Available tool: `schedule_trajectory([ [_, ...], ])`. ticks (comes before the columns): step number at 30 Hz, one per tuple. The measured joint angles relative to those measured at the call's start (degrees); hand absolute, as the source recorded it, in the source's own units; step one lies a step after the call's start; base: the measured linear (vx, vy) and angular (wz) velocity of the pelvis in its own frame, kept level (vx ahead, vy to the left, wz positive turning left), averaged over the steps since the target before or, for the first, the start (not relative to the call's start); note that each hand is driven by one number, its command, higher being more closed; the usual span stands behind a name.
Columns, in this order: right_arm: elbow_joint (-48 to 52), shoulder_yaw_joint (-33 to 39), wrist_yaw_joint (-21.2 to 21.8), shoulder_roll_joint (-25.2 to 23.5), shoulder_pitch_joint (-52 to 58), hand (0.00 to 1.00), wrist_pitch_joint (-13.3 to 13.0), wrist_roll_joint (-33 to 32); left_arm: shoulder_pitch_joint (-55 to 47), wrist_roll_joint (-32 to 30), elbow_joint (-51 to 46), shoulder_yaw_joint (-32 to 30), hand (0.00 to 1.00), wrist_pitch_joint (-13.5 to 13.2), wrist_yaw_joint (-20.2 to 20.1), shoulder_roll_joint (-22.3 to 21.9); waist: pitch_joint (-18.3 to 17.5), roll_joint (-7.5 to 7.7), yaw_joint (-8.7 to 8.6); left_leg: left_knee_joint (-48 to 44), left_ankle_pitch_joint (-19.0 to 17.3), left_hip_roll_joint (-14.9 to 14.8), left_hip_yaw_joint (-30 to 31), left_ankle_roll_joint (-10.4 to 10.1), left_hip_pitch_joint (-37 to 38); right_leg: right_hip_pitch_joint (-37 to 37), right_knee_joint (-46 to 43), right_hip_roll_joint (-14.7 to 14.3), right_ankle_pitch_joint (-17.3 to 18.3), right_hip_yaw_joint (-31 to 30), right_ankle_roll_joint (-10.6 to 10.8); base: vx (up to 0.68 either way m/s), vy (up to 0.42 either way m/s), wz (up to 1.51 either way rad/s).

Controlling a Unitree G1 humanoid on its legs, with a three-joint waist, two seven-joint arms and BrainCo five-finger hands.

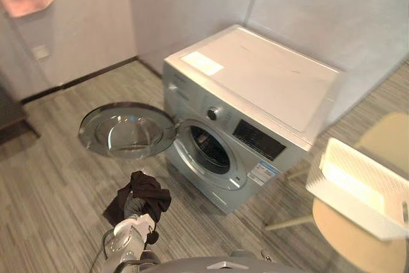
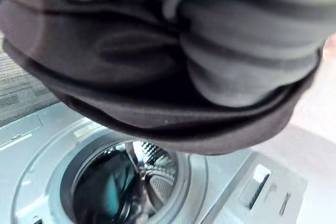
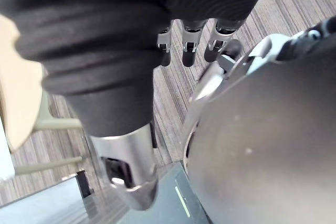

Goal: Pick up the laundry basket with both hands and put the clothes into the washing machine.

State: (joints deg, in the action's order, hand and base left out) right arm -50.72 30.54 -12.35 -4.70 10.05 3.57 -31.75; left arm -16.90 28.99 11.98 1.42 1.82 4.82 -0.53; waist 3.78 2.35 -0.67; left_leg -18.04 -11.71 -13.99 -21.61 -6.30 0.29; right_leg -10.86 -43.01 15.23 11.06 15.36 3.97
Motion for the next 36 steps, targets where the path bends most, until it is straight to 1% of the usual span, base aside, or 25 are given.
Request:
schedule_trajectory([
  [1,0.84,-0.01,0.95,-0.01,-0.42,0.0,0.0,0.41,0.35,0.01,0.17,-0.03,1.0,0.03,-0.02,-0.1,0.0,-0.53,-0.14,1.93,-0.02,-0.31,-3.32,-0.02,2.2,-1.61,0.77,-4.29,3.76,1.93,0.15,0.08,-0.063,-1.23],
  [2,1.46,-0.01,1.69,-0.05,-0.34,0.0,-0.04,0.53,1.03,0.02,0.37,-0.14,1.0,0.04,-0.09,-0.69,0.1,-0.74,-0.79,2.69,-0.08,-0.54,-5.88,-0.43,3.26,-2.1,5.77,-7.26,5.06,4.5,-0.6,0.09,-0.096,-1.08],
  [3,1.87,-0.02,1.82,-0.04,0.04,0.0,-0.08,0.52,1.42,0.02,0.55,-0.14,1.0,0.05,-0.19,-1.18,0.11,-0.68,-1.01,2.51,-0.33,-0.34,-6.86,-1.19,3.55,-1.55,9.89,-7.6,5.45,6.1,-2.05,0.17,-0.137,-0.7],
  [4,2.63,0.05,1.82,0.19,0.54,0.0,-0.43,0.53,2.37,0.02,1.78,-0.21,1.0,0.17,-0.23,-2.38,0.34,-1.21,-0.87,2.32,-0.58,-0.61,-7.52,-1.82,4.21,0.72,13.23,-8.57,6.23,7.43,-5.99,0.14,-0.097,-0.52],
  [5,3.89,0.33,1.91,0.22,1.11,0.0,-1.08,0.52,2.8,0.05,2.06,0.91,1.0,0.69,-0.33,-3.67,0.85,-2.99,-1.19,4.13,1.27,-0.75,-8.0,-1.37,5.25,1.59,14.67,-9.95,4.95,7.2,-6.26,0.26,-0.159,-0.48],
  [6,4.84,0.65,1.86,0.38,2.3,0.0,-1.2,0.27,2.86,0.03,2.06,2.06,1.0,0.71,-1.18,-3.69,0.72,-3.85,-1.95,6.67,2.76,-0.4,-7.98,-0.64,6.33,1.88,15.67,-11.1,4.63,6.42,-6.87,0.19,-0.12,-0.39],
  [7,4.69,0.64,1.87,0.48,2.13,0.0,-1.2,-0.02,3.45,0.0,2.05,1.75,1.0,0.71,-1.39,-3.71,0.63,-4.23,-1.79,7.24,3.3,-0.4,-8.03,0.12,7.43,2.5,15.76,-11.66,4.64,5.59,-7.31,0.23,-0.151,-0.22],
  [9,4.52,0.6,1.92,0.18,2.04,0.0,-1.1,-0.01,3.48,-0.1,2.03,1.63,1.0,0.71,-1.55,-3.74,1.22,-3.7,-1.72,2.91,3.62,-1.03,-7.61,0.59,7.54,4.54,16.27,-11.58,5.22,5.28,-7.75,0.08,-0.067,-0.03],
  [10,3.64,0.49,1.97,0.09,2.06,0.0,-0.98,0.11,3.87,-0.16,2.05,1.78,1.0,0.75,-1.78,-3.73,2.25,-2.86,-1.77,-8.14,3.24,-2.93,-5.66,1.05,4.73,6.95,17.12,-11.31,6.71,4.48,-6.97,0.0,-0.046,0.1],
  [11,3.59,0.5,1.98,0.1,2.18,0.0,-0.97,0.12,3.66,-0.16,1.99,2.08,1.0,0.75,-2.05,-3.71,2.63,-3.03,-1.7,-13.67,3.48,-4.07,-4.39,1.56,2.79,7.81,17.21,-11.35,7.02,4.28,-6.8,-0.05,-0.015,-0.02],
  [12,3.61,0.54,1.96,0.44,2.77,0.0,-0.96,0.11,2.77,-0.16,1.93,2.42,1.0,0.79,-2.71,-3.63,3.19,-3.27,-1.22,-24.0,4.94,-5.99,-0.91,3.61,-1.62,8.92,17.06,-11.44,8.08,3.83,-6.54,-0.05,0.067,-0.23],
  [13,3.62,0.43,1.89,0.98,3.32,0.0,-0.84,0.25,1.72,-0.21,1.57,2.61,1.0,0.82,-2.77,-3.54,3.24,-4.02,-0.85,-31.91,5.47,-6.26,2.58,3.56,-5.52,9.29,16.1,-11.32,9.25,2.61,-6.41,-0.03,0.112,-0.35],
  [15,3.61,-0.07,1.79,1.34,3.39,0.0,-0.7,0.59,0.41,-0.22,0.5,2.23,1.0,0.85,-2.68,-3.47,3.43,-4.36,-0.43,-36.94,4.52,-5.57,4.94,3.77,-9.16,9.54,15.7,-10.88,9.54,1.29,-6.04,0.06,0.143,-0.42],
  [18,3.64,-1.18,1.79,1.3,4.0,0.0,-0.37,0.65,-1.09,-0.42,-0.29,1.92,1.0,1.06,-2.52,-3.48,3.31,-3.52,0.39,-29.82,0.91,-4.56,5.89,4.4,-11.64,9.8,16.25,-9.08,8.82,-1.5,-4.43,0.12,0.197,-0.5],
  [19,3.67,-1.19,1.79,1.29,4.02,0.0,0.04,0.68,-1.29,-0.47,-0.31,1.82,1.0,1.55,-2.45,-3.49,3.25,-3.26,0.36,-22.52,0.71,-4.6,6.27,4.74,-10.91,9.67,16.52,-8.18,8.45,-2.6,-3.24,0.14,0.227,-0.39],
  [20,3.67,-1.24,1.8,1.26,4.31,0.0,0.24,0.68,-1.31,-0.51,-0.31,1.81,1.0,1.74,-2.4,-3.5,3.14,-3.06,0.26,-16.17,1.04,-4.47,6.39,4.73,-9.48,9.48,16.78,-7.45,8.04,-3.46,-1.84,0.22,0.369,-0.46],
  [22,4.05,-1.17,1.8,1.33,4.94,0.0,0.37,0.74,-1.44,-0.53,-0.3,1.8,1.0,1.9,-2.34,-3.52,2.78,-3.56,0.34,-4.61,6.39,-3.65,8.05,4.04,-6.91,8.89,17.06,-6.82,7.87,-5.42,0.95,0.21,0.381,-0.42],
  [23,4.09,-1.12,1.8,0.98,4.71,0.0,0.42,1.71,-1.6,-0.62,-0.23,1.03,1.0,1.97,-2.26,-3.63,2.29,-3.31,0.19,-2.28,4.5,-2.66,7.24,-2.92,-4.98,8.73,17.17,-5.79,7.75,-7.01,2.94,0.22,0.397,-0.33],
  [24,3.31,-1.25,1.91,0.76,4.37,0.0,0.75,2.48,-1.64,-0.67,-0.23,-0.32,1.0,1.93,-1.91,-3.68,1.97,-1.39,-0.21,-1.93,4.06,-0.88,6.11,-2.22,-4.91,8.74,18.33,-4.13,6.93,-7.55,3.86,0.27,0.46,-0.34],
  [25,2.34,-1.79,2.1,0.53,4.25,0.0,1.03,2.96,-1.72,-0.77,-0.23,-1.17,1.0,1.92,-1.74,-3.62,1.53,-0.48,0.04,-2.08,3.53,0.38,4.9,-1.33,-5.27,9.1,20.92,-3.11,4.77,-8.33,4.24,0.22,0.335,-0.23],
  [28,2.3,-2.32,2.37,0.51,3.82,0.0,1.25,2.96,-1.45,-1.17,-0.23,-1.19,1.0,1.9,-1.8,-3.42,1.53,0.82,0.22,-2.77,2.63,1.01,3.12,0.24,-4.8,10.75,25.78,-2.56,-0.73,-8.64,4.16,0.15,0.258,-0.21],
  [30,1.98,-2.51,2.96,0.48,3.03,0.0,1.26,2.96,-1.04,-1.18,-0.23,-1.06,1.0,1.88,-1.88,-3.3,1.57,0.82,0.46,-2.79,2.37,1.13,1.94,0.63,-4.45,10.54,25.83,-2.31,-1.52,-8.91,4.12,0.05,0.128,-0.24],
  [33,2.52,-3.39,3.7,0.54,1.62,0.0,0.58,2.87,2.31,-1.2,-0.24,1.17,1.0,1.52,-1.89,-2.13,3.35,0.26,0.6,-5.65,1.79,0.59,1.32,0.57,-7.32,6.62,22.45,-1.89,-0.61,-8.93,5.26,-0.07,0.02,-0.17],
  [35,3.8,-3.38,3.73,0.8,-0.83,0.0,-0.21,2.78,7.09,-1.19,-0.36,2.93,1.0,1.17,-1.88,-2.35,7.41,-0.65,0.3,-12.6,-1.06,-1.32,2.53,0.46,-12.55,1.66,15.85,-2.18,2.72,-8.81,6.12,-0.21,-0.013,-0.04],
  [36,5.11,-3.47,3.66,1.22,-2.02,0.0,-0.66,2.75,10.02,-1.18,-0.44,3.6,1.0,1.0,-1.79,-2.4,9.98,-1.18,0.16,-17.78,-3.99,-2.66,3.14,0.31,-16.66,-2.64,10.54,-2.16,6.36,-9.64,6.64,-0.21,-0.018,-0.11],
])
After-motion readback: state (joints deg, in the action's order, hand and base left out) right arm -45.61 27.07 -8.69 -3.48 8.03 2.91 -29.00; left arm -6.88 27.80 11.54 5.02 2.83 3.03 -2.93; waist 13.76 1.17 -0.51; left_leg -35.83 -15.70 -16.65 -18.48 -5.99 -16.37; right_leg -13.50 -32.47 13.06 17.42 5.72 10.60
